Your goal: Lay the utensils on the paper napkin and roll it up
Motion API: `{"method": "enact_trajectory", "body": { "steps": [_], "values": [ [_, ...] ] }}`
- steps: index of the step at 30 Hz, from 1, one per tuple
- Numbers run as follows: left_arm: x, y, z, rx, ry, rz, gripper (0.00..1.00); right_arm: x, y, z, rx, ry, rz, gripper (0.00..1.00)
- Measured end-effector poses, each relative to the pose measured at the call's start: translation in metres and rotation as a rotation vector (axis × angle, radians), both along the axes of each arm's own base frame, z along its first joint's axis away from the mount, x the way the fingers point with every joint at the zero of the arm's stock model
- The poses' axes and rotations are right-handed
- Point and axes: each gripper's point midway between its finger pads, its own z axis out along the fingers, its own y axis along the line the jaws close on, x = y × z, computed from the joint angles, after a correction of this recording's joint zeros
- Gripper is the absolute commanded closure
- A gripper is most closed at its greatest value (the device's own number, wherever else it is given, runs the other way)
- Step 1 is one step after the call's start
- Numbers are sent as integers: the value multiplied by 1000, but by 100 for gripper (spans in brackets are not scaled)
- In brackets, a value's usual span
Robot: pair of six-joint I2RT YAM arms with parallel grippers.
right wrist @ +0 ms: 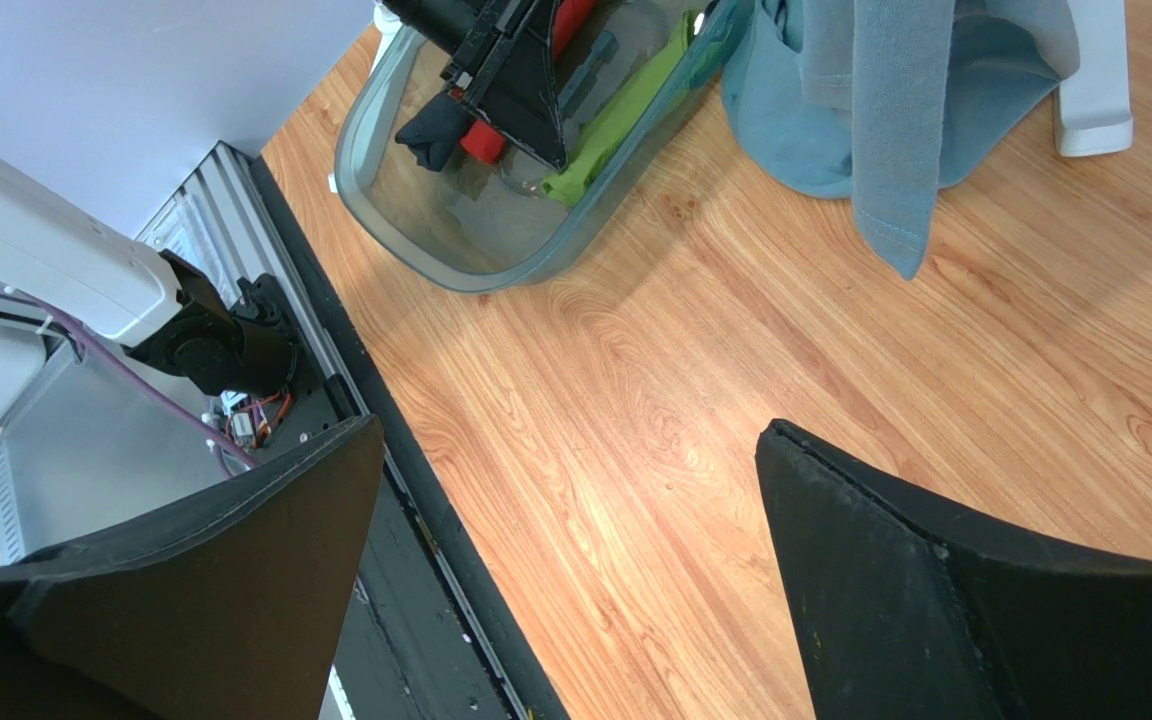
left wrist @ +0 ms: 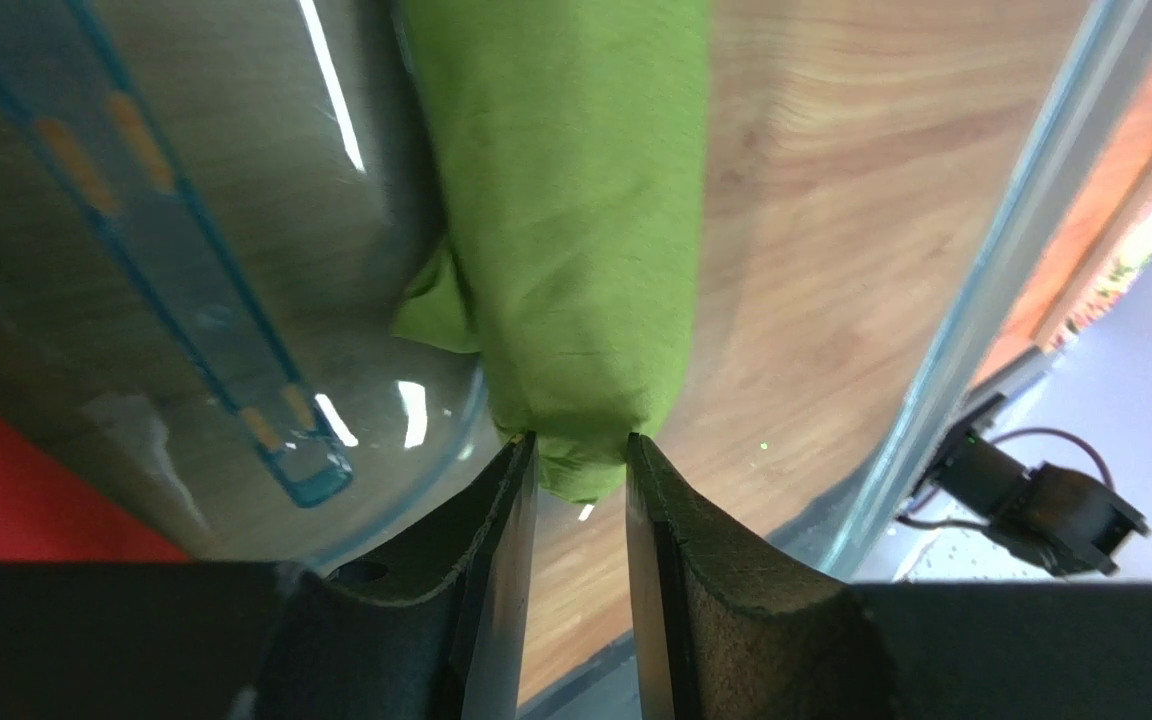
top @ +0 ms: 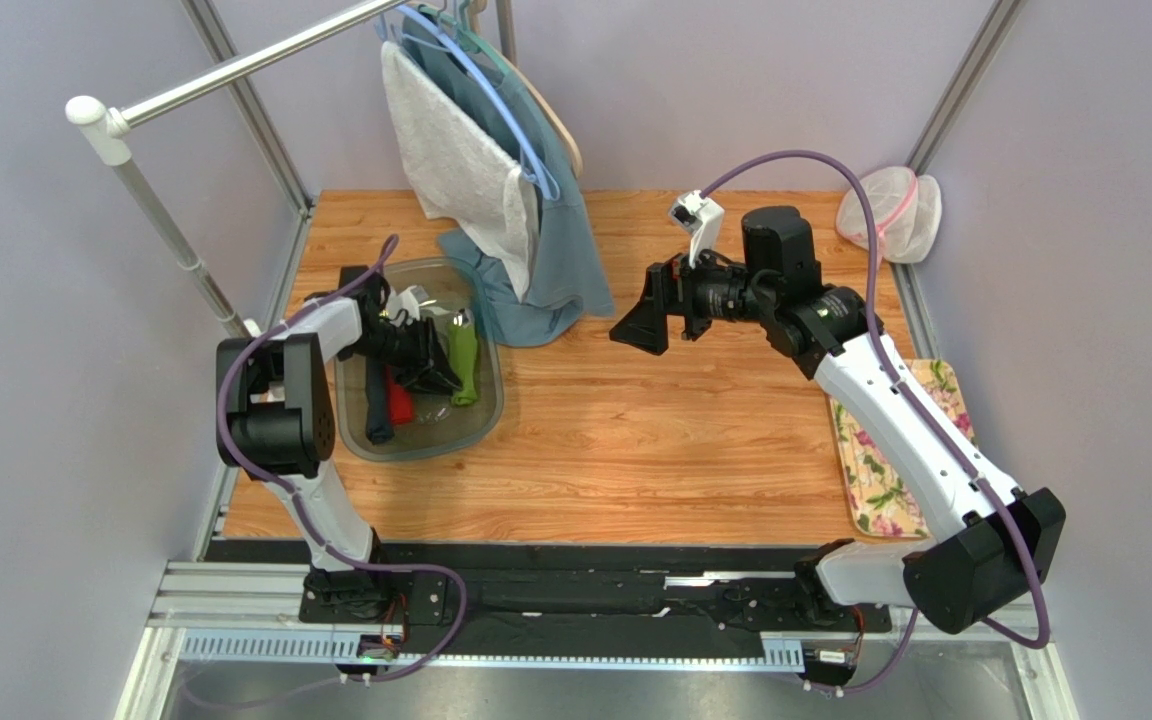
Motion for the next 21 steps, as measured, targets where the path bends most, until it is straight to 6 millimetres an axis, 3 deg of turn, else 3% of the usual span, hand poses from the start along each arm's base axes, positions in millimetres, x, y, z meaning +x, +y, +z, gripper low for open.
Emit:
{"method": "enact_trajectory", "body": {
  "steps": [8, 14, 18, 21],
  "values": [
    [8, 9, -5, 61, 6, 3, 62, 0, 0, 0, 0, 0, 0, 0],
    [8, 9, -3, 56, -1, -2, 52, 0, 0, 0, 0, 0, 0, 0],
    [12, 5, 11, 30, -51, -6, 44, 0, 0, 0, 0, 0, 0, 0],
    [16, 3, 30, 25, -124, -8, 31, 0, 0, 1, -1, -3, 1, 0]
  ]
}}
